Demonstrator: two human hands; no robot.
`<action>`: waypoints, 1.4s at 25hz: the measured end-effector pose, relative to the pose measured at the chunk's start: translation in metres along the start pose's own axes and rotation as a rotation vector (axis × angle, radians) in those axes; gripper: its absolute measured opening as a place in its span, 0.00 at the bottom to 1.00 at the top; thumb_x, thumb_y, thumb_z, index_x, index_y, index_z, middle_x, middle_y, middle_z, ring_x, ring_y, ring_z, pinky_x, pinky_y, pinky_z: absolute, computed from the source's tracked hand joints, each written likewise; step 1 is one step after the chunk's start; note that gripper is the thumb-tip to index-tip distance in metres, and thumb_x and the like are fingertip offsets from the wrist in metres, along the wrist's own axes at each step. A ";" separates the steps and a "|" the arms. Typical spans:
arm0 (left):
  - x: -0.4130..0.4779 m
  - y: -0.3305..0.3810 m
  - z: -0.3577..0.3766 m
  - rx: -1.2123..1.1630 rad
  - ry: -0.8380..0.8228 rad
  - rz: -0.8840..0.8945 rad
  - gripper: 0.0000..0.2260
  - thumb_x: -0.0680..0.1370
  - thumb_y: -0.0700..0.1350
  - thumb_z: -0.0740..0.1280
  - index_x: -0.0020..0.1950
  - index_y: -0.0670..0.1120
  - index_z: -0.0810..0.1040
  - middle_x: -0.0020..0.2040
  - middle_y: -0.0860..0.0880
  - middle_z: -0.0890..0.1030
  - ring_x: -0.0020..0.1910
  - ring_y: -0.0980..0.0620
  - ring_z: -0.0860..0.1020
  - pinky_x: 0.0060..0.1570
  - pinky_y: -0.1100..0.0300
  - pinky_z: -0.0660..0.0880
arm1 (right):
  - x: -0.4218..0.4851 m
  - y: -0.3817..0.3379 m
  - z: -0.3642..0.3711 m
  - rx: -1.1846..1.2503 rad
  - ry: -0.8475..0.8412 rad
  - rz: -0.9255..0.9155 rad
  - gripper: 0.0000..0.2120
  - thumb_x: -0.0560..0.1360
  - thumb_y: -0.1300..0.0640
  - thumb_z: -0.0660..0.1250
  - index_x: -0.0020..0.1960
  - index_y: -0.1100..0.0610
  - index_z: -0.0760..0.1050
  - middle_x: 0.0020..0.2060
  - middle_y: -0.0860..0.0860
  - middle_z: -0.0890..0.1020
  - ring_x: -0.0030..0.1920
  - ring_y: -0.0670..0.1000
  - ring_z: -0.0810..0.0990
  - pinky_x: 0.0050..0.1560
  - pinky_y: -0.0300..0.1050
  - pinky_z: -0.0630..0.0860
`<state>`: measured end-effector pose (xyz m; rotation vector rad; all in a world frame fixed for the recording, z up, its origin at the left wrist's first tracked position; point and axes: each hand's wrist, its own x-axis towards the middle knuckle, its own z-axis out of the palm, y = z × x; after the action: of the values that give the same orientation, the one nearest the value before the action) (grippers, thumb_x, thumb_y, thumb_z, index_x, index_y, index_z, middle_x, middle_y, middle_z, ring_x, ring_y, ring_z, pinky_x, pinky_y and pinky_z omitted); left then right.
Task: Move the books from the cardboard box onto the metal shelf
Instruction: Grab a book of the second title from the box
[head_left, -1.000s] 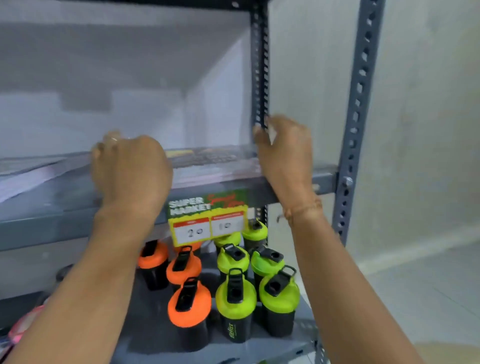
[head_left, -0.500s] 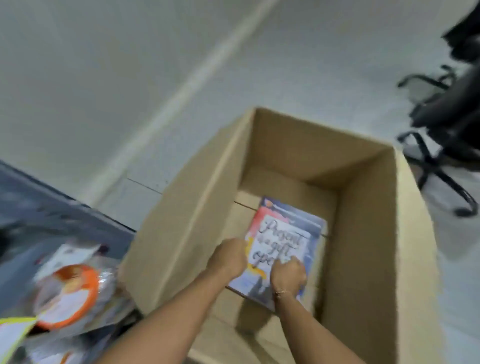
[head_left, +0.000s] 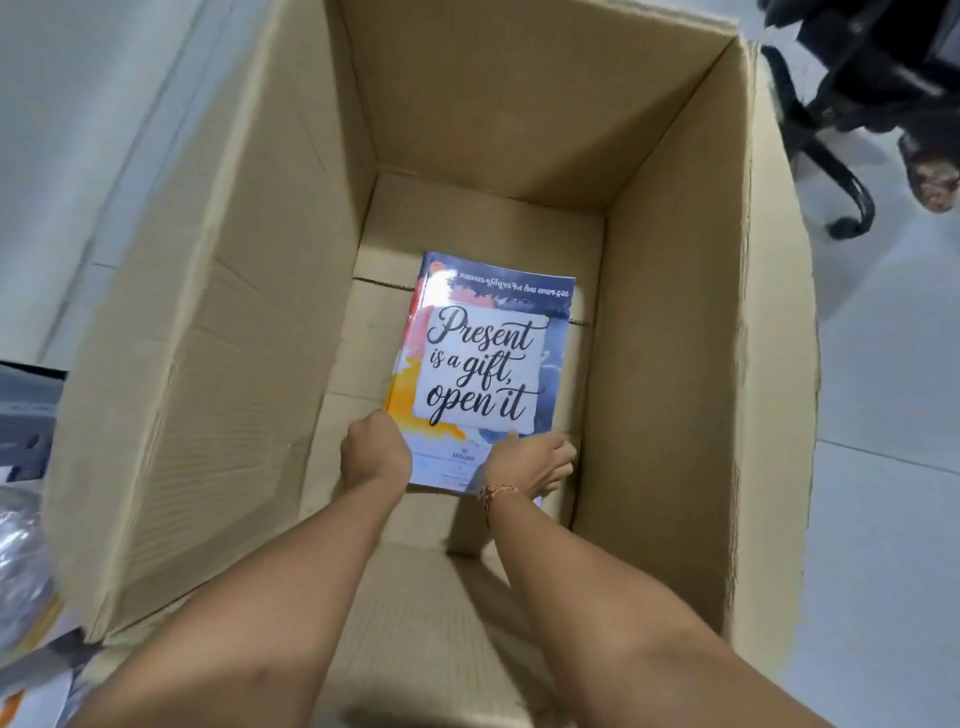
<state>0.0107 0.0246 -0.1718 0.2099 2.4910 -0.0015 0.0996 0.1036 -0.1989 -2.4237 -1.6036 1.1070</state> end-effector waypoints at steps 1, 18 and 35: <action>-0.003 0.001 -0.006 0.015 0.018 0.031 0.10 0.76 0.33 0.63 0.55 0.38 0.79 0.57 0.37 0.79 0.56 0.38 0.78 0.53 0.50 0.76 | -0.004 -0.005 -0.005 0.046 0.012 -0.015 0.20 0.75 0.60 0.66 0.63 0.65 0.66 0.65 0.61 0.68 0.65 0.62 0.65 0.66 0.56 0.62; -0.415 -0.273 -0.373 -0.388 1.908 -0.097 0.16 0.76 0.48 0.63 0.57 0.40 0.81 0.41 0.46 0.76 0.40 0.49 0.75 0.42 0.62 0.66 | -0.497 -0.180 -0.257 1.360 -0.467 -1.649 0.24 0.72 0.56 0.70 0.66 0.58 0.71 0.50 0.55 0.78 0.49 0.56 0.78 0.54 0.47 0.75; -0.394 -0.284 -0.440 0.180 1.848 -0.193 0.11 0.78 0.41 0.62 0.55 0.37 0.79 0.53 0.36 0.82 0.54 0.35 0.77 0.55 0.44 0.72 | -0.561 -0.222 -0.256 1.260 -0.243 -2.023 0.11 0.74 0.66 0.60 0.50 0.65 0.81 0.49 0.59 0.84 0.49 0.61 0.79 0.53 0.45 0.70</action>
<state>0.0157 -0.2927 0.4017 -0.0334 4.3520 -0.1937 -0.0508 -0.1617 0.3812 0.3748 -1.4445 1.0200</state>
